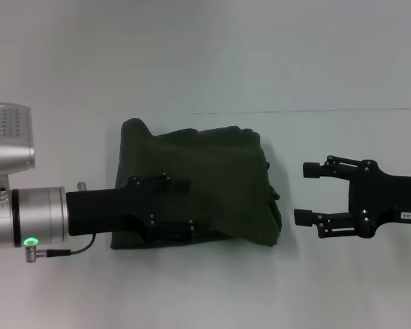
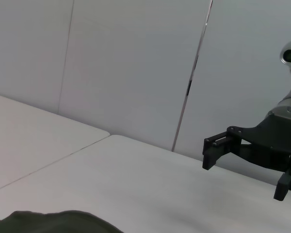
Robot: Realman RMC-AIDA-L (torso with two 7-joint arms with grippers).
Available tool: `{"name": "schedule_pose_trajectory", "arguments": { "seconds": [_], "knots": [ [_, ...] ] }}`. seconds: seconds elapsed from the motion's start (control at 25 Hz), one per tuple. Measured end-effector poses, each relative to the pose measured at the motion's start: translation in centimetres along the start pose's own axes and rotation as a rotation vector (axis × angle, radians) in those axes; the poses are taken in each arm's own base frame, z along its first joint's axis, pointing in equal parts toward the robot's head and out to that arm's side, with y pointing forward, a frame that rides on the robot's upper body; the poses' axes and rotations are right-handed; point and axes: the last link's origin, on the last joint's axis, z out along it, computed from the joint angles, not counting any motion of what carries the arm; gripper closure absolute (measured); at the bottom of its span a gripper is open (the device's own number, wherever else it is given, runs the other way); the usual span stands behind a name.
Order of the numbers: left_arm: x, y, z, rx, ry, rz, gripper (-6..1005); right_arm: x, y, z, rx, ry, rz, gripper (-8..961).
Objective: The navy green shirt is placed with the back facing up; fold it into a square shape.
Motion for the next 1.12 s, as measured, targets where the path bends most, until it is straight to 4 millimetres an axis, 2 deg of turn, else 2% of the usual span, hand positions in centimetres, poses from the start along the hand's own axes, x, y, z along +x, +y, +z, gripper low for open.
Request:
{"name": "schedule_pose_trajectory", "arguments": {
  "seconds": [1.12],
  "knots": [
    [-0.02,0.26,-0.19,-0.015,0.006,-0.005,50,-0.02,0.08,0.51,-0.007,0.002,-0.003,54]
  ]
}}
